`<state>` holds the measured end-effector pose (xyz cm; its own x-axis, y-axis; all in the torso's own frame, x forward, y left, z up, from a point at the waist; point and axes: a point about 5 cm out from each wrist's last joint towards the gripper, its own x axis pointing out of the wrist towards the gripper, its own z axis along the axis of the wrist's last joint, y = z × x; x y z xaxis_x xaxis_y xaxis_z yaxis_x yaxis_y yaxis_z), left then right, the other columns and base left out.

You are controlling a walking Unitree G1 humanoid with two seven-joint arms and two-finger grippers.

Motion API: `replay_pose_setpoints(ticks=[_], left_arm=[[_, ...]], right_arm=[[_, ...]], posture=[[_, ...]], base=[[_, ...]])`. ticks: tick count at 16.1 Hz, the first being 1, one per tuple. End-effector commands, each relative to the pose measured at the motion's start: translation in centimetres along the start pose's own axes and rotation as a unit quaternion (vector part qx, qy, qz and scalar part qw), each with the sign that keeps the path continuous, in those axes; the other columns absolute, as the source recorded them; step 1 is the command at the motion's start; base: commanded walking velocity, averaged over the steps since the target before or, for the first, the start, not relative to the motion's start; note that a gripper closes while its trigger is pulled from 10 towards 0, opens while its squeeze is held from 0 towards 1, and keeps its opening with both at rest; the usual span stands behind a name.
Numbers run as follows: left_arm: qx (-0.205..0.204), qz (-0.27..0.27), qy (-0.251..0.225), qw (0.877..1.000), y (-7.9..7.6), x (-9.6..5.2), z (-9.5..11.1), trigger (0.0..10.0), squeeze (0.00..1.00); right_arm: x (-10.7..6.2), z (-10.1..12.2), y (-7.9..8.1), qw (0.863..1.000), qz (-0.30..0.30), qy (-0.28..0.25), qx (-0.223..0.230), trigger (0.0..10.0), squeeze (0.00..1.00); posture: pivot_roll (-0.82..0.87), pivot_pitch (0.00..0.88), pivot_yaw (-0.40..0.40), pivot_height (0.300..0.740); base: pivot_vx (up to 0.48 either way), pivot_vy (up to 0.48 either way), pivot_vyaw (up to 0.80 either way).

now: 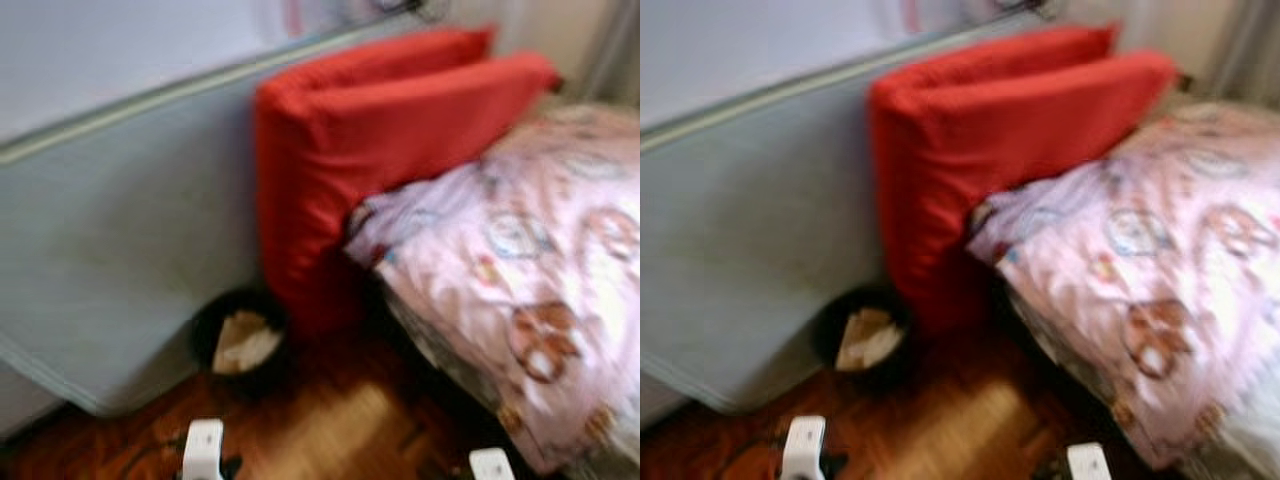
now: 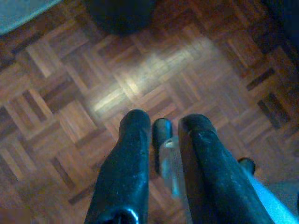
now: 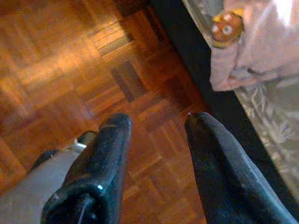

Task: Clean up the room

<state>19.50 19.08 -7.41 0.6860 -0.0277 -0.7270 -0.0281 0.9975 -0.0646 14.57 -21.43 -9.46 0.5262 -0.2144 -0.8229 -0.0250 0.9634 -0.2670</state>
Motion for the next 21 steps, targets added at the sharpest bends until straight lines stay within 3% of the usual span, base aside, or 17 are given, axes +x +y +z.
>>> replay_pose_setpoints(ticks=[1, 14, 21], left_arm=[[0.006, 0.004, 0.016, 1.0, 0.4, -0.2, -0.6, 10.0, 0.0], [0.001, 0.005, 0.018, 1.0, 0.2, -0.2, -0.9, 10.0, 0.0], [-0.009, 0.0, 0.017, 1.0, -1.1, 0.0, -0.9, 10.0, 0.0]], right_arm=[[-0.1, -0.2, 0.7, 1.0, 0.01, 0.005, 0.004, 10.0, 0.0], [-0.1, -0.2, 0.8, 1.0, -0.001, 0.01, 0.014, 10.0, 0.0], [0.0, -0.4, -0.5, 1.0, -0.013, 0.012, 0.017, 10.0, 0.0]], posture=[[-0.02, 0.049, 0.03, 0.74], [-0.02, 0.005, 0.02, 0.74], [-0.04, 0.0, -0.023, 0.74]], base=[[0.0, 0.0, 0.8], [0.0, 0.0, 0.8], [0.0, 0.0, 0.69]])
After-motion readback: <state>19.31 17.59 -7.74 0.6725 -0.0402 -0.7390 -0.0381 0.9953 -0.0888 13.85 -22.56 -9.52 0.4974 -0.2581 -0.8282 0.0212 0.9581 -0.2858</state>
